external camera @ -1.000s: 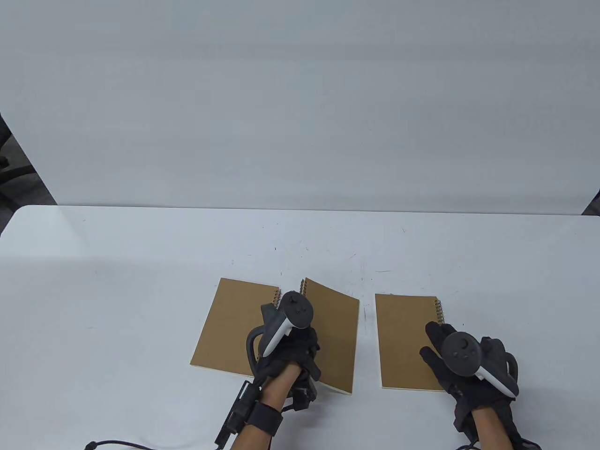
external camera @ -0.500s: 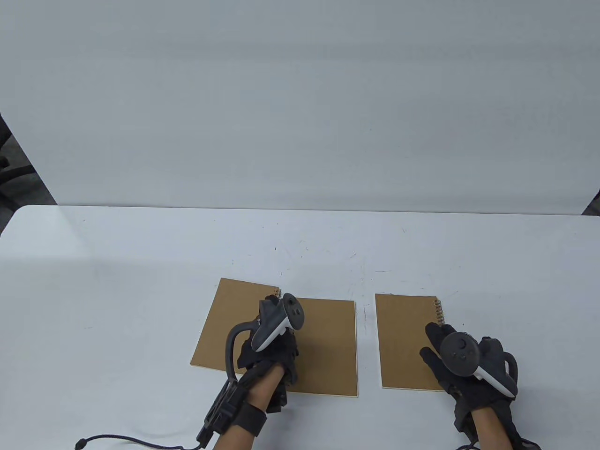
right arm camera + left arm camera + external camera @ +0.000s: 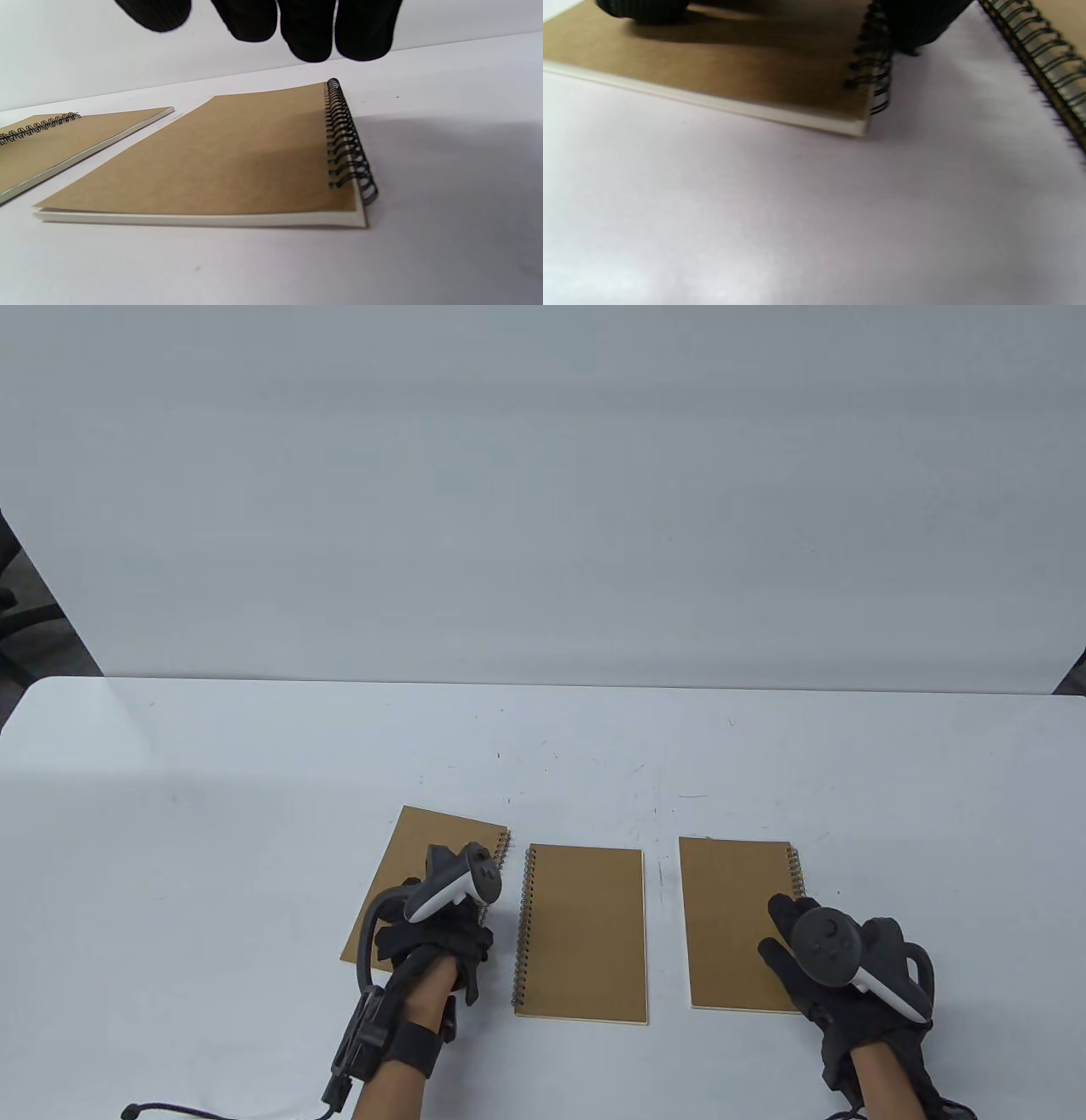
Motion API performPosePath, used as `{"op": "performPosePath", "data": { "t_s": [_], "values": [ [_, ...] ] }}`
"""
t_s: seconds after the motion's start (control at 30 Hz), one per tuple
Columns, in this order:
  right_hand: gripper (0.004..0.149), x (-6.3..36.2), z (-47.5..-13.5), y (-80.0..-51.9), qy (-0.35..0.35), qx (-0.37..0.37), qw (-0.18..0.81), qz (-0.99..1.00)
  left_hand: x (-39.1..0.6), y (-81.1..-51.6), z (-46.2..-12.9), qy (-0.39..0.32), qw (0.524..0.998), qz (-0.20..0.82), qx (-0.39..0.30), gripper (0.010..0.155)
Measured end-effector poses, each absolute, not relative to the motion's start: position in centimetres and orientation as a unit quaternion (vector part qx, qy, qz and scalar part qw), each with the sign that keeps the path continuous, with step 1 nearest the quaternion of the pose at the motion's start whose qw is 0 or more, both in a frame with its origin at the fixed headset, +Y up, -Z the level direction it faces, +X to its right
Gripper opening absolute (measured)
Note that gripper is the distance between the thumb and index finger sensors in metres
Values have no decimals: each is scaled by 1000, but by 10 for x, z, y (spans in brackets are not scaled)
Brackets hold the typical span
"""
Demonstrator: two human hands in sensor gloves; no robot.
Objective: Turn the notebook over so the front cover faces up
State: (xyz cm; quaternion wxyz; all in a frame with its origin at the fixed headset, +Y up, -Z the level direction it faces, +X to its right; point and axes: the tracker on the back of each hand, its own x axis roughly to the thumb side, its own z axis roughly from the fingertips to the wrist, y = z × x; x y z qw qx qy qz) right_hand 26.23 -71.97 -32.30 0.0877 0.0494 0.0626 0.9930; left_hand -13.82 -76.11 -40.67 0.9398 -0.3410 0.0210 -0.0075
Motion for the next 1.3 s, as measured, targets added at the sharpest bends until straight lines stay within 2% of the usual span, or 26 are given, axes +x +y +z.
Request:
{"op": "performPosePath", "data": {
  "t_s": [0.13,0.2,0.3,0.5,0.6,0.8,0.97,1.17,1.3],
  "values": [
    [62,261,-323,-721,65,51,84,993,-132,-763,-409,21,944,-97,-313,91],
    [62,261,-323,-721,67,50,82,993,-132,-757,-409,19,958,-133,-252,87],
    [62,261,-324,-721,66,49,82,993,-141,-742,-407,27,965,-81,-247,86],
    [62,262,-324,-722,67,47,82,993,-154,-694,-397,30,981,-51,-185,84],
    [62,262,-324,-721,66,44,84,993,-157,-670,-390,28,987,2,-159,84],
    [63,264,-324,-722,68,37,92,993,-144,-644,-377,-42,973,168,-154,85],
    [63,266,-324,-722,70,34,95,992,-121,-657,-376,-70,936,306,-159,85],
    [63,267,-325,-723,71,36,95,992,-95,-709,-377,-65,880,428,-195,85],
    [63,267,-325,-724,74,35,94,992,-91,-738,-375,-45,872,438,-216,86]
  ]
}}
